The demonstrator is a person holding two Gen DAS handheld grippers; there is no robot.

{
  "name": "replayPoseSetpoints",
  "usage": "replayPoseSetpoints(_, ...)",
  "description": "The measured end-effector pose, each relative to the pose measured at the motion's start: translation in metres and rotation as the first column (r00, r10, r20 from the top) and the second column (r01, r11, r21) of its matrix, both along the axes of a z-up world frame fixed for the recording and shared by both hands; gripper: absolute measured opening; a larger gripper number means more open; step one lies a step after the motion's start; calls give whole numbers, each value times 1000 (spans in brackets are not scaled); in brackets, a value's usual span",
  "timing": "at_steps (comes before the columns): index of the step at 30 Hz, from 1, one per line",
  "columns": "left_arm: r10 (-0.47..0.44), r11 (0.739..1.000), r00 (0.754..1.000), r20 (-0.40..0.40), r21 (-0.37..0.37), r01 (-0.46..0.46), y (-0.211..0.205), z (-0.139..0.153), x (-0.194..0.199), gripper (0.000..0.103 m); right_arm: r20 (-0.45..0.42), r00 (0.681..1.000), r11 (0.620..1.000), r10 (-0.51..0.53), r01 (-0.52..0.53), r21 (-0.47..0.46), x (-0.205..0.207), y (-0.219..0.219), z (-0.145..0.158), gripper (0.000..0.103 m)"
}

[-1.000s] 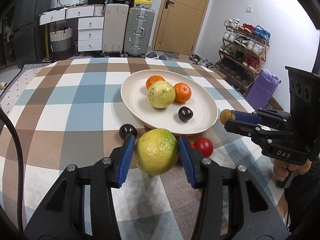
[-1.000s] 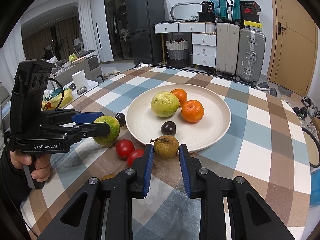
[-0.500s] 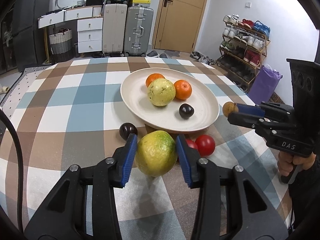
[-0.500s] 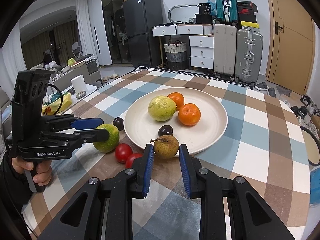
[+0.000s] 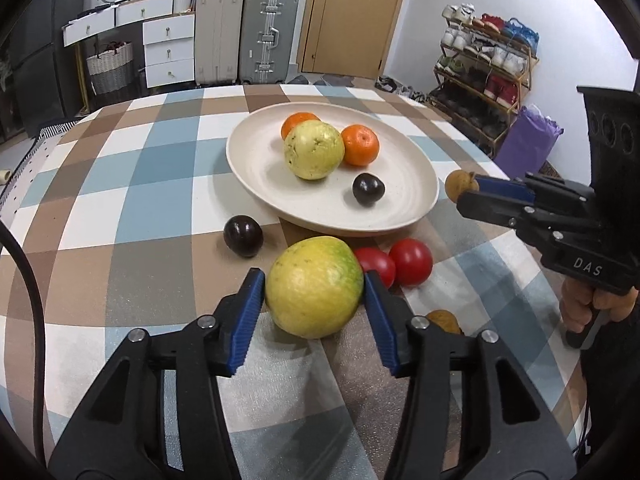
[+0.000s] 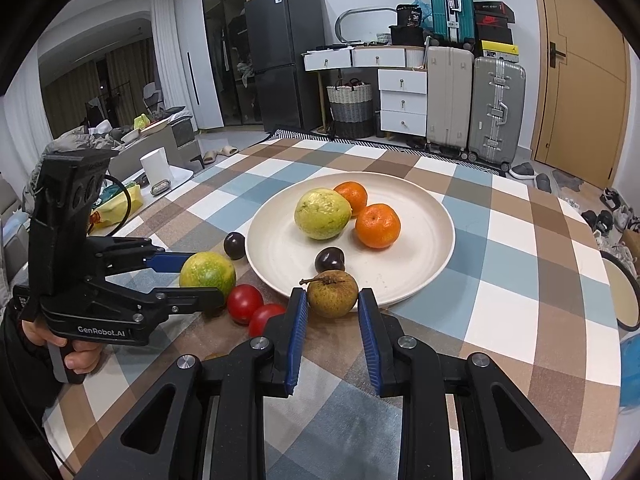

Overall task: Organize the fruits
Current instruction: 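Lift the pomelo over the plate with the left tool while the right tool carries the kiwi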

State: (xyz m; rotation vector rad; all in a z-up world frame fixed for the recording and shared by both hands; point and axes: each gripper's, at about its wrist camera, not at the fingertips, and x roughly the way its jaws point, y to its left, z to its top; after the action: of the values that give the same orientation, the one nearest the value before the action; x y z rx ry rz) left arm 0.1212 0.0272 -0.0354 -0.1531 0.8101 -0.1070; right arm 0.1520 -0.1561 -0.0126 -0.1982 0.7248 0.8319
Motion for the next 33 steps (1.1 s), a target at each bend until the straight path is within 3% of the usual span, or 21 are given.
replayPoseSetpoints(6, 10, 1000, 1000, 29, 5, -10, 1, 5, -3, 47, 3, 1000, 1000, -7, 7, 7, 1, -2, 2, 27)
replayPoseSetpoints(15, 88, 996, 986, 142, -14, -87, 13, 27, -9, 47, 1, 998, 997, -61, 61, 39, 7, -9, 4, 27)
replayPoseSetpoints(25, 93, 995, 983, 157, 14, -96, 6, 32, 14, 47, -66, 990, 988, -126, 132, 80, 22, -9, -3, 27)
replayPoseSetpoints(33, 66, 997, 986, 151, 32, -71, -3, 29, 36, 47, -70, 987, 984, -146, 152, 94, 26, -8, -2, 27)
